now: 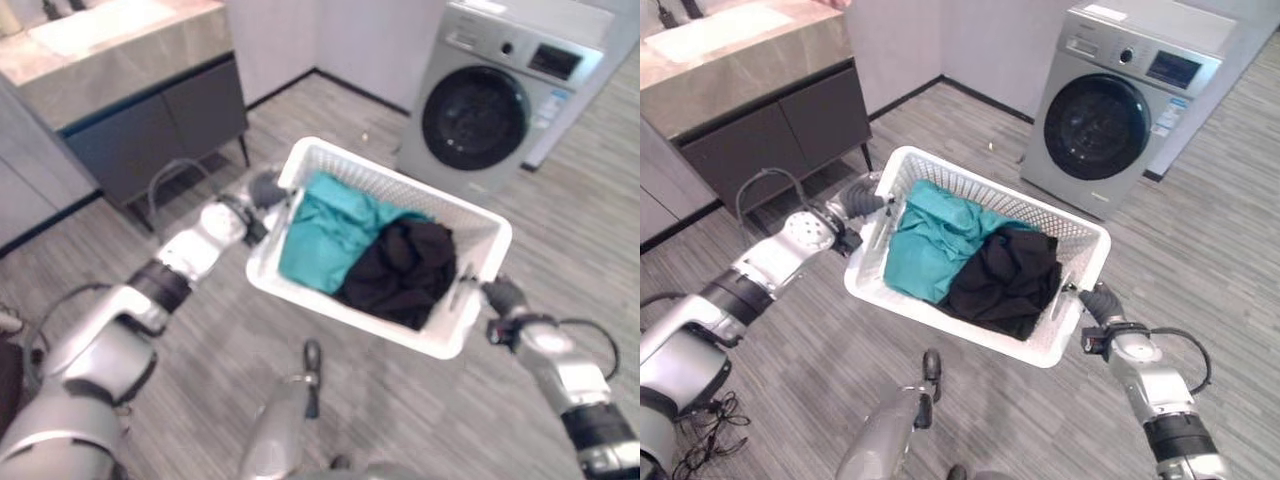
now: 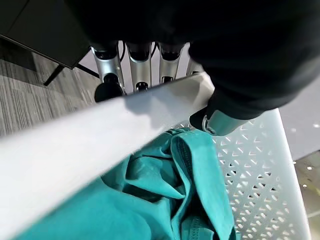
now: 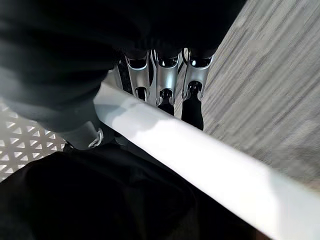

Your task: Grab the laundry basket,head to the washer,open it,put in the laundry and shut it.

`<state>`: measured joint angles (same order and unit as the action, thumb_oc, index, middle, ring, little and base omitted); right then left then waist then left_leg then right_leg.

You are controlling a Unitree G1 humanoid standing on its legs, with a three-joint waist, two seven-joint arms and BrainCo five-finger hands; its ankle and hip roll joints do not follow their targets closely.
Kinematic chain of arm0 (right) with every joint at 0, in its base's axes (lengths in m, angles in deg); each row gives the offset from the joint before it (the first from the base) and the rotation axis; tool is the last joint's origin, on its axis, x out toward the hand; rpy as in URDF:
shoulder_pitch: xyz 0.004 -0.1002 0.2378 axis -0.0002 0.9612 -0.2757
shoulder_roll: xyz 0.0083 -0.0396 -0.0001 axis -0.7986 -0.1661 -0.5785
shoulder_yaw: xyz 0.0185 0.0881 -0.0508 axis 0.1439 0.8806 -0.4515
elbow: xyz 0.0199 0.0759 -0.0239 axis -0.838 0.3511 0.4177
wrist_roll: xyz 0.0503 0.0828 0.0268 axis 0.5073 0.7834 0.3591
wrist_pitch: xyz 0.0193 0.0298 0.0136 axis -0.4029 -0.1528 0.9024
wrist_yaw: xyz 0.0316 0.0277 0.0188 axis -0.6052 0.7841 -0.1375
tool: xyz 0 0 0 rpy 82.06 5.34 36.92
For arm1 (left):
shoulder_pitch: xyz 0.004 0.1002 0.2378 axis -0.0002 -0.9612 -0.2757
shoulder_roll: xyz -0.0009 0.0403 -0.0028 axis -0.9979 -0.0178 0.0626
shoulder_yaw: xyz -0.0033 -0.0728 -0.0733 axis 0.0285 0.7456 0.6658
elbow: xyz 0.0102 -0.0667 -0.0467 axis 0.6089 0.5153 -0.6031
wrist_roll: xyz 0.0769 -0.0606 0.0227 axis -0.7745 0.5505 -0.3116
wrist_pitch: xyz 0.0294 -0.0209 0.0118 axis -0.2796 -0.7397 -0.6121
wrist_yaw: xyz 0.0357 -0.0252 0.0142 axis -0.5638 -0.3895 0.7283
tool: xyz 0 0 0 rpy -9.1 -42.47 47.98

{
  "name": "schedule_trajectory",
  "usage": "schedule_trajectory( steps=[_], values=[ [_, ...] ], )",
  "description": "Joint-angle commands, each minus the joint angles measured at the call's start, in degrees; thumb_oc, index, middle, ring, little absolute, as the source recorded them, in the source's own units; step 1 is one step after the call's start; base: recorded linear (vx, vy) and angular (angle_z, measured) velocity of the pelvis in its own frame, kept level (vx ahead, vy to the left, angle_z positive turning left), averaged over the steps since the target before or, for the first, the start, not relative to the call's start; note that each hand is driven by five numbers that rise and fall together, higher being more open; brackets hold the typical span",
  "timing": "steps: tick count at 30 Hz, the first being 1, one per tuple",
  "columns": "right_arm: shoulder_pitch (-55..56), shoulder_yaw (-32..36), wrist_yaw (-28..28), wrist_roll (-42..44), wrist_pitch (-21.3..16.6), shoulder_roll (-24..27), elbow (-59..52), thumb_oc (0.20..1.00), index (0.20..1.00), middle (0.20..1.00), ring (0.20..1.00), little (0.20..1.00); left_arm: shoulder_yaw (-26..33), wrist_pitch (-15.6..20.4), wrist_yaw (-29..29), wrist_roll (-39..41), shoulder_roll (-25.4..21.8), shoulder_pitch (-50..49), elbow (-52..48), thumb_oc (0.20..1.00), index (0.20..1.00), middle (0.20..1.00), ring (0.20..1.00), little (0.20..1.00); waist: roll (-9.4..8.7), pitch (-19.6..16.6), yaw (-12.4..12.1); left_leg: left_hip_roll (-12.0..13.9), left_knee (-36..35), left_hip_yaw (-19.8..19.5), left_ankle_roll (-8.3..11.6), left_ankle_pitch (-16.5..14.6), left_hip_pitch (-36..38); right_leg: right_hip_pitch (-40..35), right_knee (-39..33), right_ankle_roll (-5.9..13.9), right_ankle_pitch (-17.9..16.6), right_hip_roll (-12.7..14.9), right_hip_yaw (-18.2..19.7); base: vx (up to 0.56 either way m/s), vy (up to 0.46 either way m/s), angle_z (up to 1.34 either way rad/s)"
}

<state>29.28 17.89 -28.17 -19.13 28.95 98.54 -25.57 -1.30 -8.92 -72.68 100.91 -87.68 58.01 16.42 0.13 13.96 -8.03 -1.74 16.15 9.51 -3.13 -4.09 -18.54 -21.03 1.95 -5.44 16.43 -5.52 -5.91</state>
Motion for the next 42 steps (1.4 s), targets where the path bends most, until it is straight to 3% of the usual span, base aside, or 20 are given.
schedule_trajectory(
  steps=[1, 2, 3, 5, 7, 9, 10, 13, 15, 16, 18, 21, 23, 26, 29, 31, 36, 38, 40, 42],
  values=[
    [-4.13, 3.69, -1.73, 4.56, -7.85, -0.08, -5.17, 0.200, 0.200, 0.200, 0.200, 0.200, 1.95, 6.93, -0.19, 1.48, 0.73, 7.88, -2.74, 0.200, 0.200, 0.200, 0.200, 0.200, -2.70, -8.89, -0.94, -1.40, -4.51, 0.39, -0.95, 6.92, 6.69, 8.35, 15.59, 11.98, -11.42, 2.58, -0.78, 0.37, 0.081, 0.01],
    [-4.40, 3.82, -2.20, 3.90, -7.34, -0.29, -4.99, 0.200, 0.200, 0.200, 0.200, 0.200, 2.34, 6.84, -0.23, 1.41, 0.32, 7.09, -3.13, 0.200, 0.200, 0.200, 0.200, 0.200, -2.67, -9.13, -1.13, -1.44, -4.93, 1.01, -1.80, 5.58, 8.89, 10.40, 21.16, 15.13, -15.04, 4.21, -1.85, 0.37, 0.081, 0.10],
    [-4.44, 3.79, -2.20, 3.88, -7.33, -0.28, -5.00, 0.200, 0.200, 0.200, 0.200, 0.200, 2.39, 6.82, -0.23, 1.40, 0.28, 7.05, -3.18, 0.200, 0.200, 0.200, 0.200, 0.200, -2.55, -9.24, -1.25, -1.25, -5.14, 1.12, -1.79, 5.85, 8.80, 10.67, 21.17, 15.08, -15.25, 4.07, -1.71, 0.19, 0.065, -0.29],
    [-5.66, 3.88, -2.23, 2.39, -6.84, -0.62, -4.19, 0.200, 0.200, 0.200, 0.200, 0.200, 2.06, 6.61, -0.25, 1.19, 1.04, 7.34, -3.58, 0.200, 0.200, 0.200, 0.200, 0.200, -1.24, -8.69, -0.33, -0.32, -6.11, 2.48, -2.69, 4.14, 12.98, 14.33, 33.75, 19.71, -22.32, 8.22, -6.48, 0.23, 0.114, -0.30],
    [-6.72, 4.06, -1.86, 0.84, -6.69, -1.50, -3.34, 0.200, 0.200, 0.200, 0.200, 0.200, 2.62, 6.50, -0.02, 1.24, 1.29, 6.74, -4.04, 0.200, 0.200, 0.200, 0.200, 0.200, 1.03, -8.29, 1.34, 0.37, -7.32, 1.91, -3.77, 2.80, 16.74, 18.30, 42.88, 19.24, -22.82, 11.76, -10.28, 0.30, 0.164, 0.05],
    [-7.69, 4.47, -1.34, 0.45, -6.67, -1.27, -2.18, 0.200, 0.200, 0.200, 0.200, 0.200, 2.86, 6.33, 0.15, 1.38, 1.88, 7.13, -4.03, 0.200, 0.200, 0.200, 0.200, 0.200, 2.17, -7.48, 2.68, 0.33, -8.24, 1.14, -3.93, 1.84, 19.52, 22.48, 42.99, 17.17, -20.52, 15.93, -12.12, 0.28, 0.056, 0.20],
    [-8.34, 4.92, -0.73, 0.19, -6.73, -0.91, -1.09, 0.200, 0.200, 0.200, 0.200, 0.200, 2.68, 6.47, 0.13, 1.49, 2.32, 7.59, -3.90, 0.200, 0.200, 0.200, 0.200, 0.200, 2.50, -6.88, 3.50, -0.01, -7.84, -0.22, -3.49, 0.83, 21.03, 25.34, 38.41, 15.22, -18.15, 17.22, -12.02, 0.24, -0.083, 0.19],
    [-8.63, 5.14, -0.49, 0.15, -6.83, -0.70, -0.63, 0.200, 0.200, 0.200, 0.200, 0.200, 2.60, 6.44, -0.02, 1.57, 2.43, 7.94, -3.56, 0.200, 0.200, 0.200, 0.200, 0.200, 2.52, -6.68, 4.25, 0.06, -7.24, -1.01, -2.90, 0.18, 21.29, 25.27, 34.21, 14.73, -17.48, 17.16, -12.12, 0.17, -0.091, 0.39],
    [-8.60, 5.91, 0.03, 1.00, -7.19, 0.00, 0.19, 0.200, 0.200, 0.200, 0.200, 0.200, 2.17, 6.79, -0.27, 1.61, 3.11, 8.87, -2.69, 0.200, 0.200, 0.200, 0.200, 0.200, 1.97, -6.80, 5.10, 0.07, -6.38, -2.76, -1.16, -1.96, 21.98, 25.73, 18.84, 14.09, -16.91, 18.90, -9.25, 0.25, -0.219, 0.71],
    [-8.59, 5.93, 0.03, 1.00, -7.20, 0.01, 0.20, 0.200, 0.200, 0.200, 0.200, 0.200, 2.16, 6.81, -0.27, 1.61, 3.13, 8.90, -2.67, 0.200, 0.200, 0.200, 0.200, 0.200, 2.05, -6.76, 5.09, 0.16, -6.33, -2.77, -1.15, -2.01, 22.02, 25.57, 18.65, 14.07, -17.02, 18.79, -9.31, 0.31, -0.292, 0.61],
    [-7.95, 6.86, 0.56, 1.74, -7.34, 0.27, 0.94, 0.200, 0.200, 0.200, 0.200, 0.200, 2.15, 7.37, 0.32, 1.47, 4.64, 9.06, -1.11, 0.200, 0.200, 0.200, 0.200, 0.200, 1.61, -6.53, 6.30, 0.66, -6.20, -4.71, 0.53, -4.23, 23.67, 27.76, 7.76, 16.26, -23.23, 21.77, -3.40, 0.31, -0.280, 0.46],
    [-6.78, 7.82, 0.38, 1.76, -7.04, 0.45, 0.95, 0.200, 0.200, 0.200, 0.200, 0.200, 2.01, 7.54, 0.32, 1.07, 5.07, 8.99, -0.32, 0.200, 0.200, 0.200, 0.200, 0.200, 1.51, -6.26, 7.25, 1.36, -6.14, -5.75, 1.15, -5.37, 24.68, 28.42, 5.20, 17.18, -25.60, 22.59, -0.58, 0.18, -0.192, 0.29],
    [-5.94, 8.65, 0.21, 2.18, -7.06, 0.69, 1.09, 0.200, 0.200, 0.200, 0.200, 0.200, 1.54, 7.67, 0.31, 0.39, 6.01, 9.46, 0.67, 0.200, 0.200, 0.200, 0.200, 0.200, 0.89, -6.33, 8.01, 2.18, -5.83, -6.29, 1.77, -6.26, 25.55, 27.79, 4.42, 17.56, -26.48, 22.16, 1.99, 0.23, -0.270, 0.33],
    [-5.11, 9.31, -0.14, 2.49, -6.85, 1.19, 0.79, 0.200, 0.200, 0.200, 0.200, 0.200, 1.13, 7.69, -0.02, 0.25, 5.80, 9.19, 1.12, 0.200, 0.200, 0.200, 0.200, 0.200, -0.13, -8.10, 7.79, 4.23, -5.21, -6.09, 3.28, -7.17, 25.96, 24.90, 1.56, 18.41, -25.14, 22.42, -1.26, 0.25, -0.356, 0.05],
    [-3.85, 9.27, -0.41, 3.36, -7.02, 1.96, 0.90, 0.200, 0.200, 0.200, 0.200, 0.200, 1.44, 7.81, 0.30, 1.17, 5.80, 7.96, 0.87, 0.200, 0.200, 0.200, 0.200, 0.200, -0.02, -8.70, 8.48, 8.40, -3.06, -7.38, 4.95, -5.16, 26.35, 24.24, 2.89, 16.66, -21.67, 18.69, -1.45, 0.21, -0.406, 0.03],
    [-3.93, 7.72, -0.76, 3.41, -7.12, 2.66, 1.35, 0.200, 0.200, 0.200, 0.200, 0.200, 1.88, 7.38, 0.37, 0.98, 5.08, 6.50, 0.70, 0.200, 0.200, 0.200, 0.200, 0.200, -0.42, -8.54, 8.39, 12.61, 4.69, -8.24, 5.59, 2.51, 24.02, 22.47, 3.42, 13.65, -18.60, 14.73, -2.06, 0.18, -0.485, 0.05],
    [-4.08, 6.95, -0.23, 4.07, -7.46, 4.04, 0.94, 0.200, 0.200, 0.200, 0.200, 0.200, 2.36, 6.15, 0.65, 1.62, 3.49, 6.68, -0.03, 0.200, 0.200, 0.200, 0.200, 0.200, -1.68, -6.20, 8.08, 15.04, 23.35, -10.79, 3.18, 7.29, 15.29, 18.91, 1.63, 9.17, -16.64, 10.97, -2.51, 0.04, -0.295, -0.19],
    [-4.21, 7.07, 0.21, 4.53, -7.31, 4.30, 1.09, 0.200, 0.200, 0.200, 0.200, 0.200, 1.85, 5.73, 0.91, 1.98, 3.80, 7.95, 0.48, 0.200, 0.200, 0.200, 0.200, 0.200, -1.78, -5.05, 7.42, 13.31, 22.23, -10.36, 2.94, 5.97, 12.88, 17.87, 1.29, 8.90, -16.01, 10.77, -2.57, 0.04, -0.120, -0.01],
    [-4.34, 6.77, -0.10, 4.83, -7.17, 4.11, 1.12, 0.200, 0.200, 0.200, 0.200, 0.200, 2.28, 6.04, 0.93, 1.78, 3.74, 8.06, 0.80, 0.200, 0.200, 0.200, 0.200, 0.200, -1.63, -4.75, 6.48, 7.57, 16.56, -12.99, 3.40, 3.34, 11.68, 17.67, 1.50, 9.44, -15.68, 10.85, -1.10, 0.11, 0.073, 0.08],
    [-5.03, 5.73, -0.40, 4.95, -7.88, 3.91, 2.56, 0.200, 0.200, 0.200, 0.200, 0.200, 1.39, 6.87, 0.72, 1.92, 4.40, 7.81, 0.85, 0.200, 0.200, 0.200, 0.200, 0.200, -0.80, -5.16, 4.61, 0.70, 1.04, -20.18, 5.05, 2.94, 11.01, 17.46, 1.57, 10.34, -15.06, 9.81, 1.04, 0.17, 0.100, -0.25]
  ],
)
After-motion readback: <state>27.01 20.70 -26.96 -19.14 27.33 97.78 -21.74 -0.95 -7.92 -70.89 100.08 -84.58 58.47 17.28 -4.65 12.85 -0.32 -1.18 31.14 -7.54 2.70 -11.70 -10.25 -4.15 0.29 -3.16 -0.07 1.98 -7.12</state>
